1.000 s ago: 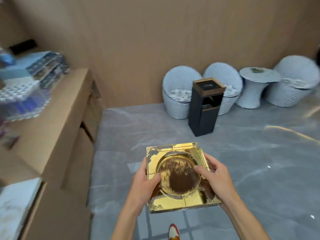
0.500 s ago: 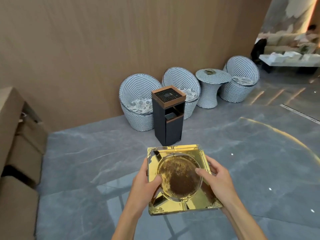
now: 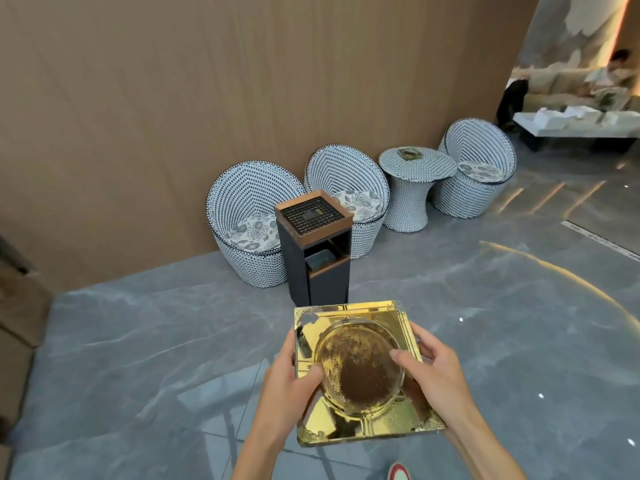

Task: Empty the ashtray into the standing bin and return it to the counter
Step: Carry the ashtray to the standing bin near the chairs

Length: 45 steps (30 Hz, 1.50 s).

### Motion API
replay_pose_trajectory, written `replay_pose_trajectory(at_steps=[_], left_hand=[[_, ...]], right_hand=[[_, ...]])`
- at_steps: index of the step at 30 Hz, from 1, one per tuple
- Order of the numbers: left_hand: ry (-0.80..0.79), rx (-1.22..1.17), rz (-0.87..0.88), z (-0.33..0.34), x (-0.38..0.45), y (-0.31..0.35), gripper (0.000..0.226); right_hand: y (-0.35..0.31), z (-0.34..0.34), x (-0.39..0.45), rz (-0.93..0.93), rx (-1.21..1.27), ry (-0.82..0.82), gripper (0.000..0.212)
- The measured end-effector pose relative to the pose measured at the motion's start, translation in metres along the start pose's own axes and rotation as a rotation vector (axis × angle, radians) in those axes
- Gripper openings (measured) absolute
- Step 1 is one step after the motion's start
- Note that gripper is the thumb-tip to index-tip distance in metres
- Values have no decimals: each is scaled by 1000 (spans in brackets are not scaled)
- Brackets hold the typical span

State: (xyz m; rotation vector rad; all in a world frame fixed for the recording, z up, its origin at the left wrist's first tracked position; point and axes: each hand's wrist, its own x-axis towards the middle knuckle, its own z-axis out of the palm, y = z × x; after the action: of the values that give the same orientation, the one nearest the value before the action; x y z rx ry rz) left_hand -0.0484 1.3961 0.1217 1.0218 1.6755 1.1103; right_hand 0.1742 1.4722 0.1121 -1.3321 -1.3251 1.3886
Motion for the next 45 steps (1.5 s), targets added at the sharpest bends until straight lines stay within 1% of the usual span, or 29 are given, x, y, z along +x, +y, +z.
replay_pose_trajectory(at_steps=[4,7,10,15,17,19,25,31,37,39,43,45], left_hand=[[54,-49,-68,42,59,18,61],[93,-83,-116,74,103,36,70],[125,-95,-116,96,144,46,59],[193,-80,-122,118,215,58,68],[213,-96,-117,123,245,58,68],[229,-96,-109,126,274,55,72],[278,-141,-144,129,366,30,74],[293,-122,-228,124,449,-8,75],[305,-159,-349,124,510,-42,78],[303,-160,-380,128,528,-54,80],[303,-194,-449,139,560,-80,76],[309,-194,-473,146,573,-92,77]], right_hand=[[-6,-32,79,15,-19,-84,62],[-15,-55,136,19,-47,-134,63],[-23,-73,190,26,-72,-165,64],[-30,-84,270,-3,-120,-215,63],[-28,-82,305,-4,-141,-227,64],[-24,-78,337,-3,-175,-242,64],[-5,-53,435,13,-241,-293,67],[22,-20,523,125,-308,-323,68],[58,13,586,246,-335,-328,73],[73,18,605,276,-362,-352,71],[103,24,639,343,-425,-382,68],[116,26,653,381,-446,-397,71]])
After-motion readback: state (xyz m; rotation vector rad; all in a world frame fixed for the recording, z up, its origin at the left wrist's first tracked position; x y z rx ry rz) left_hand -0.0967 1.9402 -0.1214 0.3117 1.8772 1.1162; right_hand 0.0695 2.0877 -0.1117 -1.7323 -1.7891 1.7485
